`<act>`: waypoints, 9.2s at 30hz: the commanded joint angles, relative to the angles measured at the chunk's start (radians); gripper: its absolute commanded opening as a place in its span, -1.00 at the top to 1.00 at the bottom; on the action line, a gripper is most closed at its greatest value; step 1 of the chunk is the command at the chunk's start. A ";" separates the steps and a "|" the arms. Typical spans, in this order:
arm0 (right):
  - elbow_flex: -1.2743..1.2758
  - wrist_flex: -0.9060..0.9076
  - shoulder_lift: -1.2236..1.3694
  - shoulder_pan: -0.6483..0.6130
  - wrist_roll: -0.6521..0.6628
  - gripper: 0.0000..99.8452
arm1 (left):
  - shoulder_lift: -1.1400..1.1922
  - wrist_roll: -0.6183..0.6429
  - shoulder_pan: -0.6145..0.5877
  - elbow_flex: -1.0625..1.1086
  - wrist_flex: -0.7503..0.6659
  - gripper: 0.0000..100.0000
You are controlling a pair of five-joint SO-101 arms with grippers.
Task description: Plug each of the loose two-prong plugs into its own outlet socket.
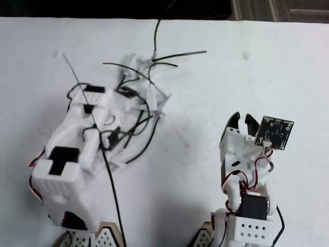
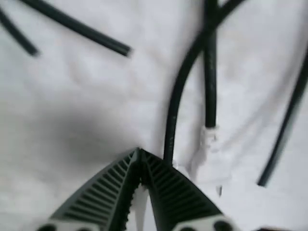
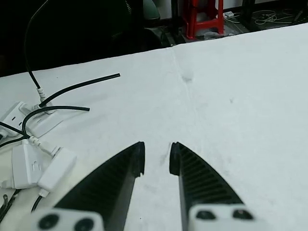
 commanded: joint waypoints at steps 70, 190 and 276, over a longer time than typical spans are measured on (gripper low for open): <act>-0.005 0.016 0.005 -0.036 0.060 0.82 | -0.903 0.301 0.556 0.414 -0.221 0.57; -0.431 0.653 0.970 -0.794 0.190 0.73 | -2.155 0.302 -0.527 1.186 -0.187 0.46; -0.213 -0.050 0.547 -0.654 0.379 0.97 | -2.155 0.301 -0.527 1.194 -0.187 0.46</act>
